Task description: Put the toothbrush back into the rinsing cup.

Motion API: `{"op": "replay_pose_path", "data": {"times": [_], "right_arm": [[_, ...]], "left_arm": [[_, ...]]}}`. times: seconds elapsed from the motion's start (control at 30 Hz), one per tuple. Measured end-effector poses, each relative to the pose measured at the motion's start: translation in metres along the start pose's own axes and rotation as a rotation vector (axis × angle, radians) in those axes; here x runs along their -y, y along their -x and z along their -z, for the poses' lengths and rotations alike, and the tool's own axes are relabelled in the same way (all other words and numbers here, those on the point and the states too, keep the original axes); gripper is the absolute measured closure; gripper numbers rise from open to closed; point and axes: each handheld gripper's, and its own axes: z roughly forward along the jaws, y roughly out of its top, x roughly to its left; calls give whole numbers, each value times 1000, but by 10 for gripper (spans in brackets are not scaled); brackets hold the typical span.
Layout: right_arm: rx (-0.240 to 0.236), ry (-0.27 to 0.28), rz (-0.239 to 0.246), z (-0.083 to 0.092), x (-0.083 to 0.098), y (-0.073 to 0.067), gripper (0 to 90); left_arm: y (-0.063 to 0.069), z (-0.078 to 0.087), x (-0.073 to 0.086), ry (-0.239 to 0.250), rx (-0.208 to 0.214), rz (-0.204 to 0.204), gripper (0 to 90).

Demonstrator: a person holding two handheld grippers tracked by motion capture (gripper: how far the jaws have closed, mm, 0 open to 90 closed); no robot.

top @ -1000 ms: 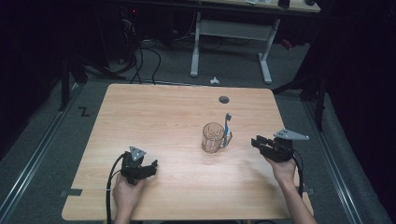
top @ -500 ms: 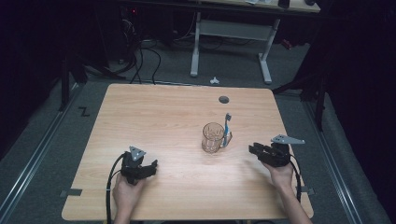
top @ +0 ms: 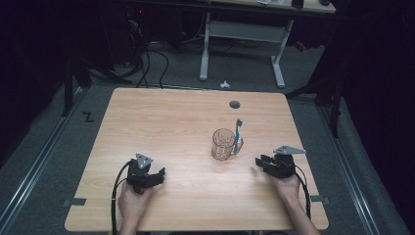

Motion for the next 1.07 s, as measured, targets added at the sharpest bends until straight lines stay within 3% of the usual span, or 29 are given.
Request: {"op": "replay_pose_path", "data": {"times": [0.13,0.57,0.8,1.07], "right_arm": [[11,-14,3,-6,4,-2,648],[108,-29,98,-12,6,-13,605],[132,-37,66,-13,6,-11,436],[152,-39,45,-12,6,-11,408]], "left_arm": [[0,0,0,0,0,0,250],[0,0,0,1,0,0,250],[0,0,0,1,1,0,250],[0,0,0,1,1,0,250]]}}
